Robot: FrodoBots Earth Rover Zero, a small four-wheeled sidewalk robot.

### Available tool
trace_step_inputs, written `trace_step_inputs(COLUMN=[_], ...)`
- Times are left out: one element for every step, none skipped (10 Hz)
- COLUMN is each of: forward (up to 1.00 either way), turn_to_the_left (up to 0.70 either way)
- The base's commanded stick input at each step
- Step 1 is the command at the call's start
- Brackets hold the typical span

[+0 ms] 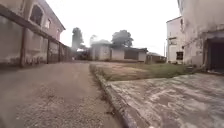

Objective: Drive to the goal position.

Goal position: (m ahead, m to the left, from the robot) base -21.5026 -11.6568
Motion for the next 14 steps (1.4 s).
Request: trace_step_inputs(forward=[0.0,0.0,0.0,0.0,0.05,0.52,0.7,0.7,0.7,0.7,0.7,0.7,0.7,0.7], turn_to_the_left=[0.0,0.0,0.0,0.0,0.0,0.0,0.0,0.0,0.27,0.27,0.27,0.27,0.27,0.27])
